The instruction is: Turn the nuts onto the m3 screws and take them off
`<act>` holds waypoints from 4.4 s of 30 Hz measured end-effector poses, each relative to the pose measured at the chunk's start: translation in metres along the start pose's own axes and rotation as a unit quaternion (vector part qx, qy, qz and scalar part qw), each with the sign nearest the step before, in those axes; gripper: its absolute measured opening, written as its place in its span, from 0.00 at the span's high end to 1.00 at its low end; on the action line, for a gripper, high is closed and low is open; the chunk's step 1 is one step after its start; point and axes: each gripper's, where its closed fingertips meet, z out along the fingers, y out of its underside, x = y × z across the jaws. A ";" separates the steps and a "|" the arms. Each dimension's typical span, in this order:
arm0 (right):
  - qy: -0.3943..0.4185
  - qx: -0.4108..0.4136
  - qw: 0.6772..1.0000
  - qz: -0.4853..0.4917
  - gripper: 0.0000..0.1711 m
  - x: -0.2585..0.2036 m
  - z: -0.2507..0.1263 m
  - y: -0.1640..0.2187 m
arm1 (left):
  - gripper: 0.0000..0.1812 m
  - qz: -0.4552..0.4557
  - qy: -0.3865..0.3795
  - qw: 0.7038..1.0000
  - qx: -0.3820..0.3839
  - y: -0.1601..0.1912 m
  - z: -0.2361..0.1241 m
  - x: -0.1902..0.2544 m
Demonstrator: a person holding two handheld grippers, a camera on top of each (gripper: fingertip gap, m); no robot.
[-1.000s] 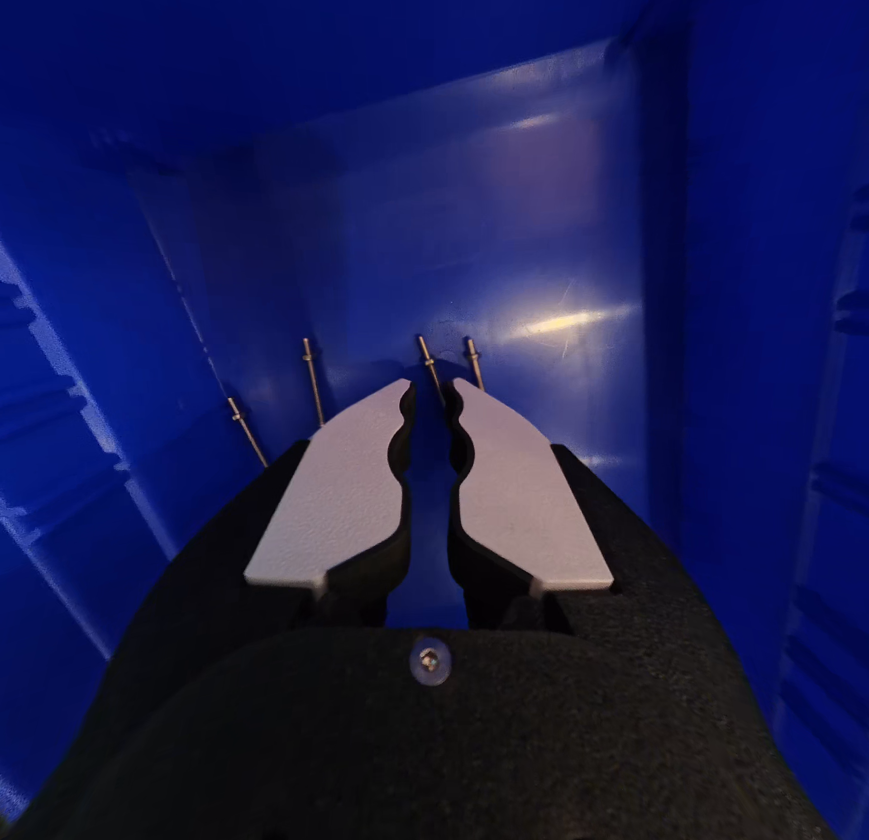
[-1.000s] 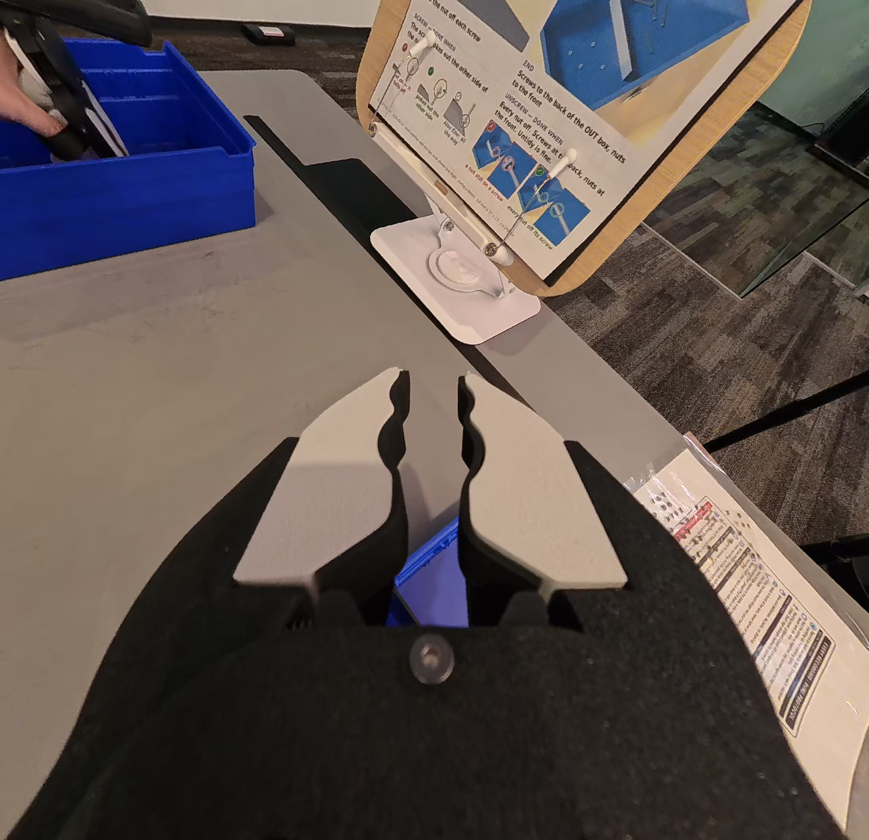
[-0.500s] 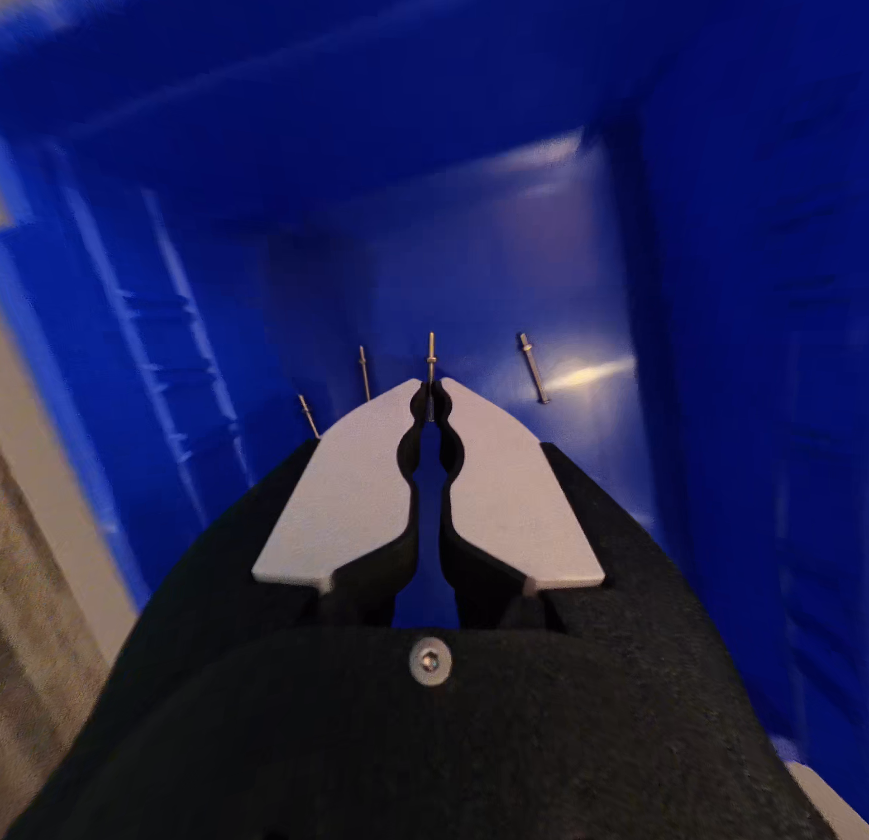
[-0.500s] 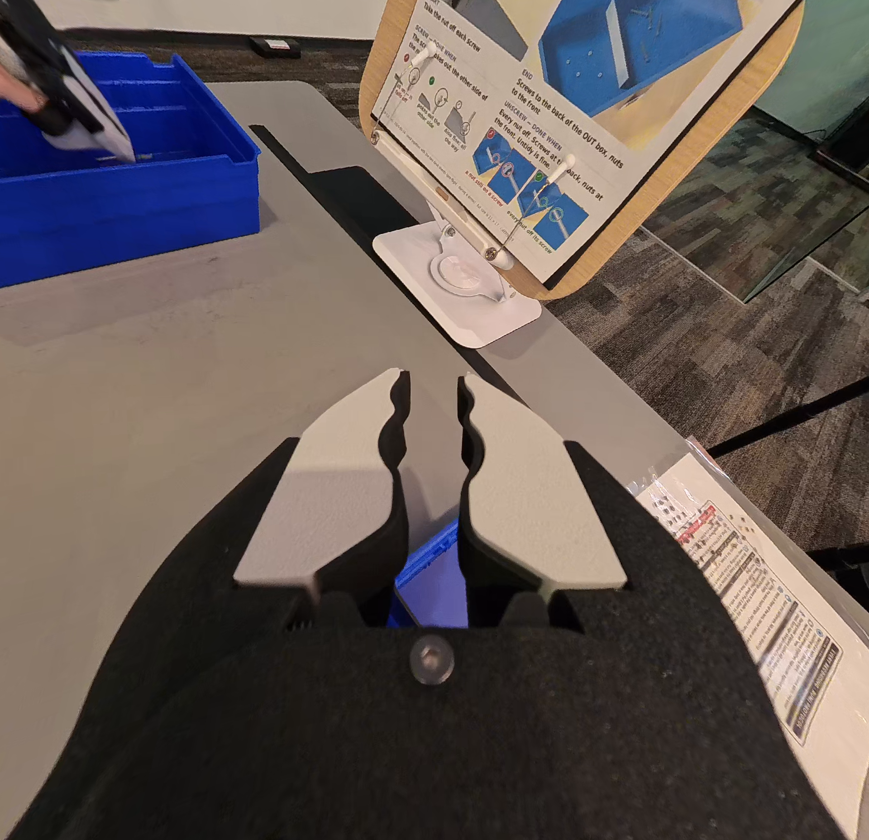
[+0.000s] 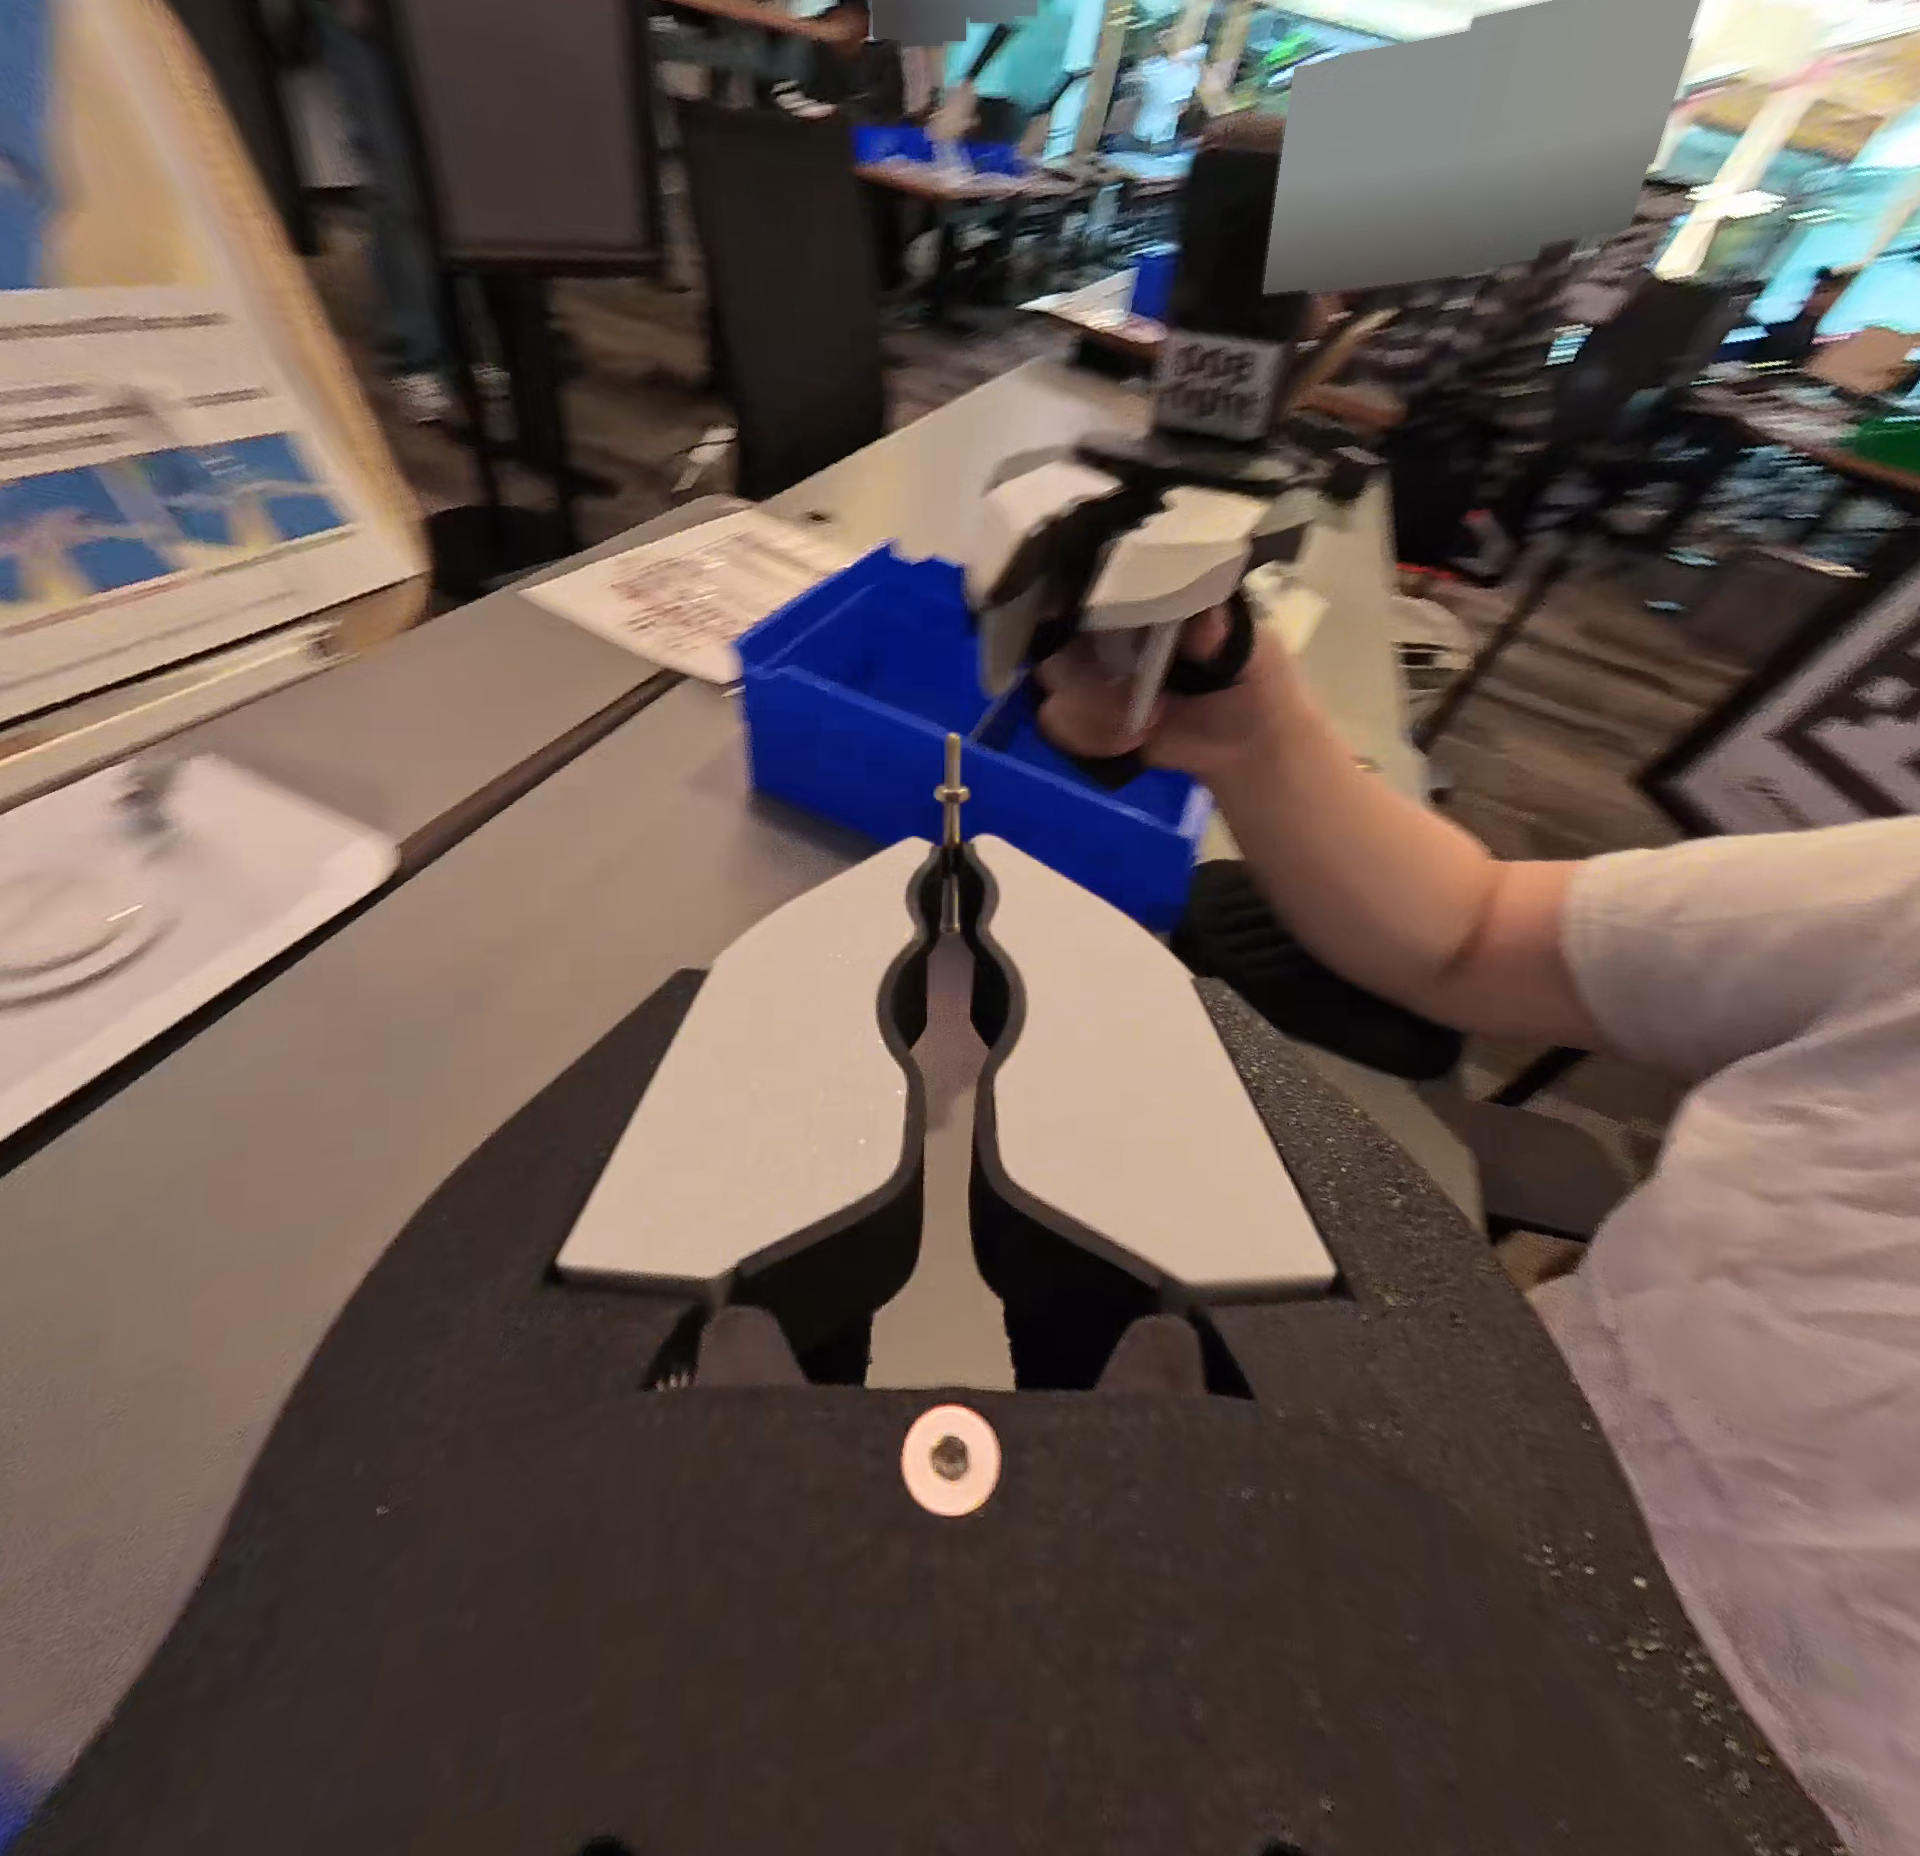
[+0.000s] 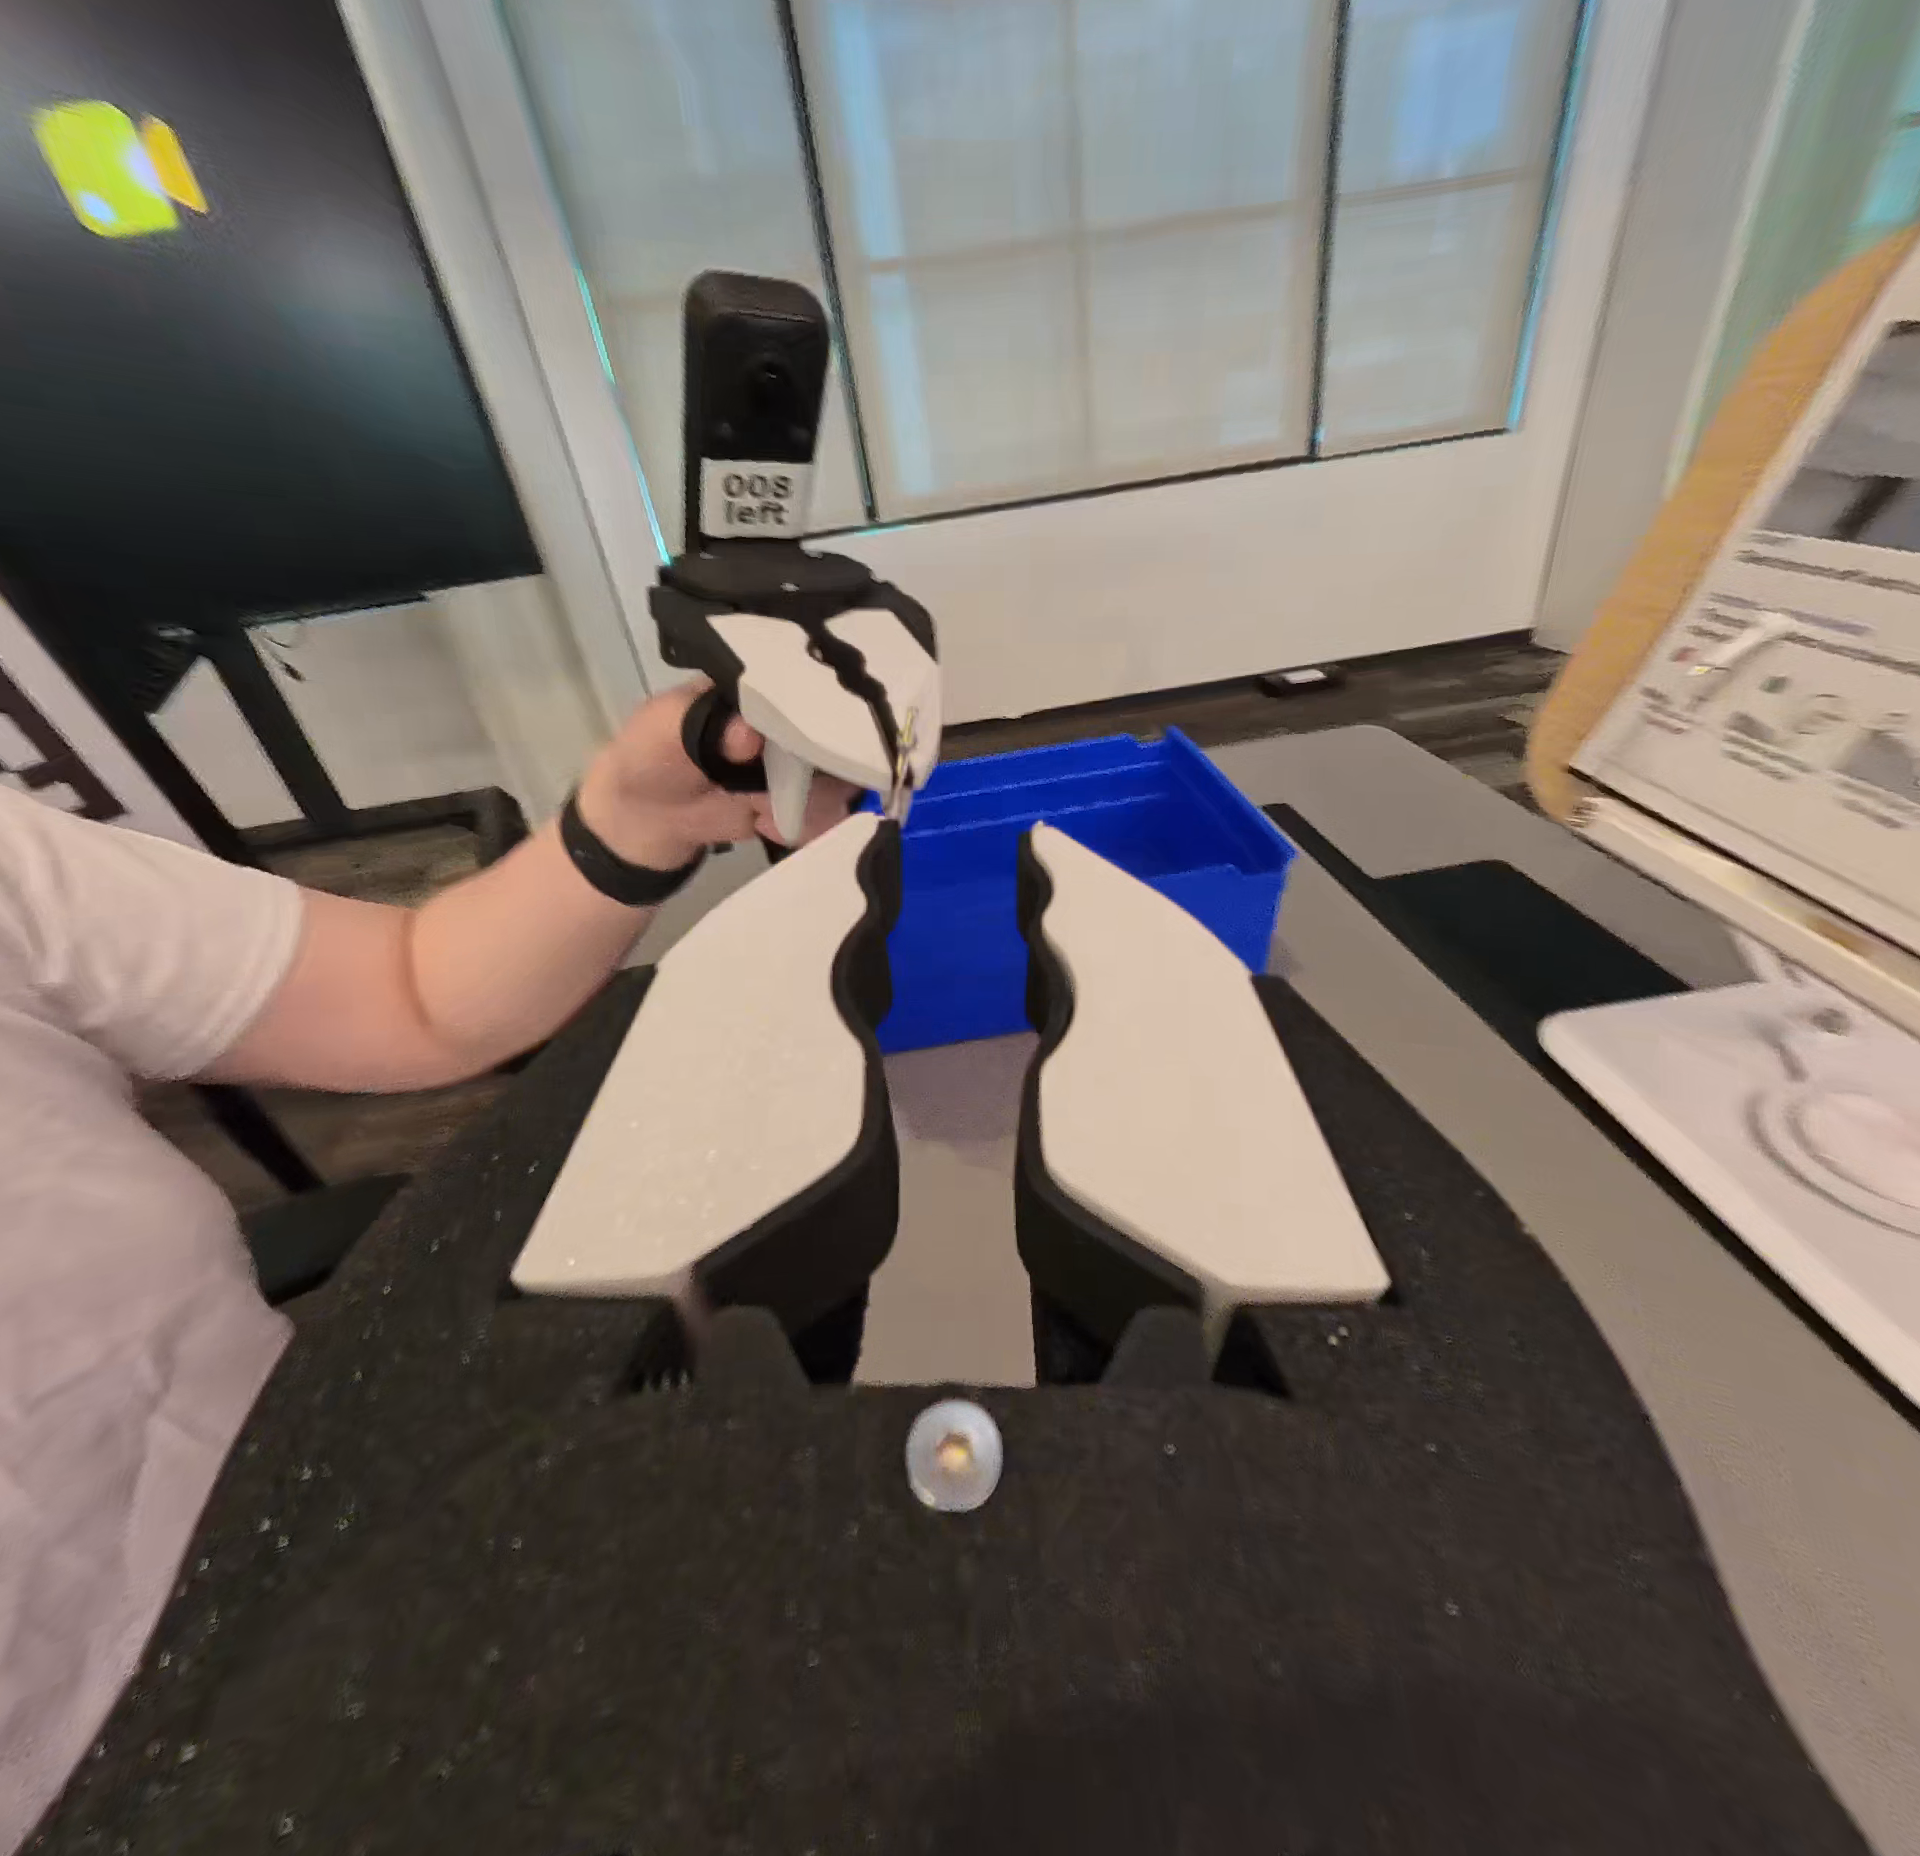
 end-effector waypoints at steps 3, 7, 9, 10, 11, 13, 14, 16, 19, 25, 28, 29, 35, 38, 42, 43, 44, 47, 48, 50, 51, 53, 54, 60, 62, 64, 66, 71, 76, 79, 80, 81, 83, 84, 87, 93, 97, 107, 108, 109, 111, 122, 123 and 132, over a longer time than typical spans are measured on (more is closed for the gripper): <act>0.002 -0.017 1.000 -0.015 0.86 -0.007 0.011 0.007 | 0.99 -0.004 0.072 0.997 0.006 -0.006 0.022 0.021; -0.021 0.013 1.000 -0.018 0.85 -0.021 0.014 -0.003 | 0.99 -0.002 0.107 0.994 0.018 -0.011 0.034 0.031; -0.026 0.030 0.999 -0.010 0.85 -0.022 0.014 -0.007 | 0.99 -0.002 0.114 0.993 0.040 -0.014 0.033 0.035; -0.028 0.034 0.999 -0.007 0.85 -0.022 0.014 -0.006 | 0.99 -0.003 0.116 0.992 0.050 -0.014 0.032 0.035; -0.035 0.034 0.999 -0.002 0.85 -0.022 0.015 -0.005 | 0.99 -0.004 0.118 0.992 0.052 -0.014 0.031 0.035; -0.057 0.036 0.998 0.017 0.86 -0.025 0.018 -0.003 | 0.99 -0.003 0.120 0.992 0.044 -0.010 0.029 0.035; -0.063 0.041 0.997 0.026 0.86 -0.026 0.019 -0.003 | 0.99 -0.001 0.121 0.992 0.044 -0.009 0.028 0.036; -0.075 0.048 0.995 0.041 0.88 -0.026 0.020 -0.002 | 0.99 -0.004 0.118 0.992 0.051 -0.008 0.026 0.035; -0.091 0.059 0.992 0.060 0.90 -0.028 0.021 -0.001 | 0.99 -0.011 0.125 0.991 0.047 -0.004 0.026 0.036; -0.088 0.047 0.994 0.049 0.92 -0.027 0.025 0.005 | 0.99 -0.017 0.130 0.991 0.041 0.000 0.027 0.035; -0.091 0.042 0.994 0.041 0.97 -0.029 0.026 0.007 | 0.99 -0.011 0.129 0.991 0.037 0.001 0.029 0.037; -0.093 0.043 0.994 0.041 0.98 -0.030 0.026 0.007 | 0.99 -0.010 0.133 0.990 0.035 0.002 0.029 0.039; -0.085 0.021 0.996 0.027 0.98 -0.029 0.027 0.013 | 0.96 -0.029 0.143 0.989 0.018 0.008 0.031 0.041; -0.092 0.029 0.995 0.035 0.98 -0.032 0.026 0.010 | 0.88 -0.031 0.127 0.991 0.019 0.010 0.034 0.036; -0.091 0.033 0.995 0.036 0.98 -0.031 0.026 0.009 | 0.88 -0.042 0.145 0.988 0.029 0.009 0.036 0.041; -0.092 0.033 0.995 0.037 0.98 -0.031 0.026 0.009 | 0.89 -0.047 0.151 0.987 0.029 0.009 0.036 0.043; -0.093 0.033 0.994 0.038 0.98 -0.031 0.026 0.009 | 0.90 -0.053 0.158 0.986 0.031 0.008 0.036 0.044; -0.095 0.031 0.994 0.042 0.98 -0.031 0.026 0.011 | 0.99 -0.062 0.169 0.983 0.035 0.008 0.035 0.045; -0.094 0.030 0.994 0.042 0.98 -0.030 0.027 0.011 | 0.99 -0.063 0.168 0.983 0.032 0.009 0.036 0.043; -0.095 0.027 0.994 0.041 0.98 -0.030 0.027 0.012 | 0.99 -0.063 0.170 0.983 0.027 0.010 0.035 0.044; -0.093 0.026 0.995 0.040 0.98 -0.030 0.027 0.013 | 0.99 -0.065 0.171 0.983 0.027 0.010 0.035 0.044; -0.092 0.025 0.995 0.037 0.99 -0.030 0.028 0.013 | 0.99 -0.071 0.174 0.982 0.025 0.011 0.035 0.044; -0.091 0.024 0.995 0.037 0.98 -0.030 0.028 0.013 | 0.99 -0.072 0.174 0.982 0.025 0.011 0.035 0.044; -0.089 0.029 0.995 0.039 0.98 -0.029 0.028 0.013 | 0.99 -0.065 0.161 0.984 0.023 0.012 0.036 0.041; -0.072 0.032 0.996 0.031 0.92 -0.026 0.028 0.011 | 0.99 -0.053 0.142 0.988 0.028 0.010 0.035 0.038; -0.052 0.022 0.998 0.027 0.81 -0.022 0.027 0.011 | 0.99 -0.043 0.129 0.990 0.031 0.008 0.033 0.036; -0.048 0.013 0.998 0.024 0.81 -0.023 0.028 0.012 | 0.99 -0.031 0.117 0.992 0.030 0.007 0.032 0.035; -0.049 0.014 0.998 0.038 0.85 -0.024 0.032 0.015 | 0.99 -0.024 0.126 0.991 0.025 0.008 0.033 0.042; -0.050 0.013 0.998 0.029 0.88 -0.019 0.022 0.011 | 0.99 -0.027 0.130 0.991 0.034 0.004 0.030 0.043; -0.068 0.025 0.997 0.035 0.88 -0.025 0.019 0.004 | 0.99 -0.024 0.127 0.991 0.035 0.003 0.028 0.043; -0.076 0.025 0.996 0.035 0.87 -0.029 0.021 0.004 | 0.99 -0.023 0.129 0.991 0.034 0.003 0.028 0.044; -0.077 0.024 0.996 0.032 0.87 -0.033 0.024 0.005 | 0.99 -0.023 0.131 0.991 0.033 0.004 0.029 0.045; -0.068 0.016 0.997 0.025 0.88 -0.033 0.029 0.009 | 0.99 -0.023 0.138 0.990 0.033 0.004 0.031 0.049; -0.069 0.014 0.997 0.027 0.86 -0.033 0.031 0.011 | 0.99 -0.023 0.138 0.990 0.032 0.004 0.031 0.050; -0.101 0.028 0.993 0.059 0.88 -0.034 0.028 0.009 | 0.99 -0.021 0.136 0.990 0.034 0.003 0.029 0.049; -0.093 0.037 0.994 0.053 0.88 -0.032 0.024 0.004 | 0.99 -0.020 0.130 0.991 0.035 0.002 0.027 0.047; -0.098 0.024 0.994 0.040 0.85 -0.044 0.032 0.007 | 0.99 -0.022 0.142 0.989 0.032 0.003 0.029 0.052; -0.101 0.024 0.994 0.033 0.84 -0.042 0.024 0.004 | 0.99 -0.010 0.126 0.992 0.030 0.003 0.028 0.050; -0.103 0.023 0.994 0.031 0.84 -0.045 0.027 0.004 | 0.99 -0.009 0.127 0.991 0.028 0.004 0.029 0.051; -0.095 0.020 0.995 0.027 0.84 -0.045 0.030 0.006 | 0.99 -0.009 0.131 0.991 0.027 0.004 0.030 0.053; -0.072 0.013 0.997 0.023 0.84 -0.037 0.032 0.010 | 0.99 -0.009 0.136 0.990 0.024 0.006 0.032 0.056; -0.095 0.038 0.994 0.041 0.82 -0.044 0.023 -0.004 | 0.99 0.013 0.120 0.992 0.048 -0.006 0.022 0.059; -0.102 0.037 0.993 0.041 0.82 -0.048 0.025 -0.004 | 0.99 0.013 0.126 0.991 0.049 -0.006 0.022 0.063; -0.092 0.035 0.995 0.021 0.84 -0.050 0.018 -0.010 | 0.99 0.026 0.133 0.989 0.062 -0.012 0.021 0.076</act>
